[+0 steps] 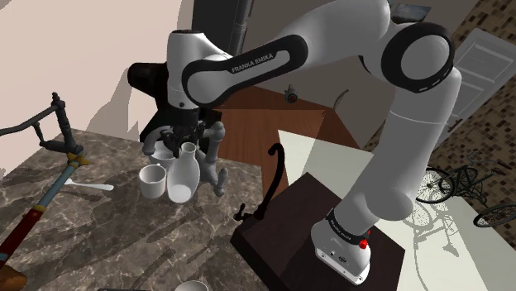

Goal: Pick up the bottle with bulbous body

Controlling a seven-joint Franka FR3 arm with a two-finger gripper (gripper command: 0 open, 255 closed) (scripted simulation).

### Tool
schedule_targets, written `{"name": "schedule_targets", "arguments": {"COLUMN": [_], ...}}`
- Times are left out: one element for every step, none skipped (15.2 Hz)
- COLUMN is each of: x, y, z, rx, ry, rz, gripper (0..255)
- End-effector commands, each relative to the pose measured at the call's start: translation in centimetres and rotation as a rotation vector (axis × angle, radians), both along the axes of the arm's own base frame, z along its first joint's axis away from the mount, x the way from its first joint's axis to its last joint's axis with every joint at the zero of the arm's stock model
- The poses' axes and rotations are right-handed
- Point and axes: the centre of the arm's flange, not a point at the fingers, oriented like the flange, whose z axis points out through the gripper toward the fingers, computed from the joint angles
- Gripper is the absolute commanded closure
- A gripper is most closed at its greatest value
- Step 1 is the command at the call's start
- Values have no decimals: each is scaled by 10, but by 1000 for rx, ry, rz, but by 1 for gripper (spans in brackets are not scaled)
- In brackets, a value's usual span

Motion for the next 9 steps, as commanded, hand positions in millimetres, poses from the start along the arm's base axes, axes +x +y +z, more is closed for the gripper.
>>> {"name": "schedule_targets", "arguments": {"x": [0, 0, 0, 0, 0, 0, 0, 0, 0], "y": [0, 0, 0, 0, 0, 0, 0, 0, 0], "z": [10, 16, 21, 26, 32, 37, 42, 43, 43], "rx": [0, 0, 0, 0, 0, 0, 0, 0, 0], "ry": [0, 0, 0, 0, 0, 0, 0, 0, 0], "rz": [0, 0, 0, 0, 0, 0, 0, 0, 0], "gripper": [255, 255, 255, 255, 255, 255, 255, 255, 255]}}
